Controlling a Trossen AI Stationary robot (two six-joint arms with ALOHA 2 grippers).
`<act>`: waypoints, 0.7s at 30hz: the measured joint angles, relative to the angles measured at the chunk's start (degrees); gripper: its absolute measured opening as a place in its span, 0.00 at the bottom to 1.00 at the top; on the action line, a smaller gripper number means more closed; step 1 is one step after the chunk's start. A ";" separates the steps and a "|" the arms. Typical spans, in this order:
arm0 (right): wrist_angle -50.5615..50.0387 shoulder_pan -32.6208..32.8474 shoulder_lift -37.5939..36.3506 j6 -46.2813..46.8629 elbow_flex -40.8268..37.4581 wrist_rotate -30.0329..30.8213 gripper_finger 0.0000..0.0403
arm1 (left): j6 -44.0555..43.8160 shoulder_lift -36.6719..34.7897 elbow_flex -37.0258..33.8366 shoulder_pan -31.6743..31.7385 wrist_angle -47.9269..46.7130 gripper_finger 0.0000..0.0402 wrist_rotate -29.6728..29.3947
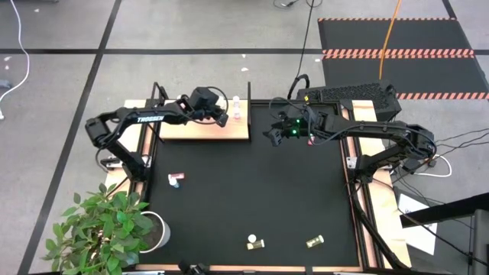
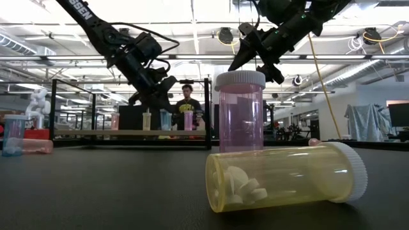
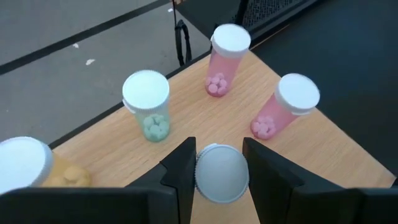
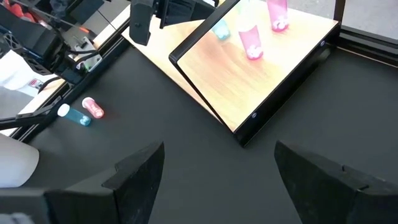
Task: Pick and place medicine bottles onto shelf by color
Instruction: Put the right blue pill bottle on the shelf aligned with the other blue pill bottle, then put the right yellow pill bottle on the shelf aligned with the other yellow pill bottle
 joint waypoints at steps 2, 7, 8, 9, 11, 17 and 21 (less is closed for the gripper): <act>-0.02 0.00 -0.15 0.00 0.00 -1.10 0.75 | -0.01 -0.11 0.47 0.00 -0.56 0.33 0.02; -0.16 0.00 -0.51 0.07 0.00 -1.59 0.75 | 0.22 -0.11 2.43 0.00 -3.91 0.45 0.04; -0.21 0.00 -0.70 0.04 0.00 -1.73 0.75 | 0.23 -0.11 2.59 0.00 -4.06 0.48 0.03; -0.01 0.00 -0.84 0.07 0.00 -1.87 0.75 | 0.19 -0.11 2.60 0.00 -4.08 0.51 0.04; 0.09 0.00 -0.90 0.13 0.04 -2.76 0.75 | -0.04 -0.11 2.60 0.00 -4.27 0.56 0.04; -0.17 0.42 -1.66 0.15 0.04 -4.24 0.75 | -1.92 -1.12 2.60 0.00 -4.46 0.67 3.30; -0.22 1.20 -3.06 0.13 0.02 -4.16 0.75 | -2.41 -4.44 5.00 0.00 -7.95 0.71 4.29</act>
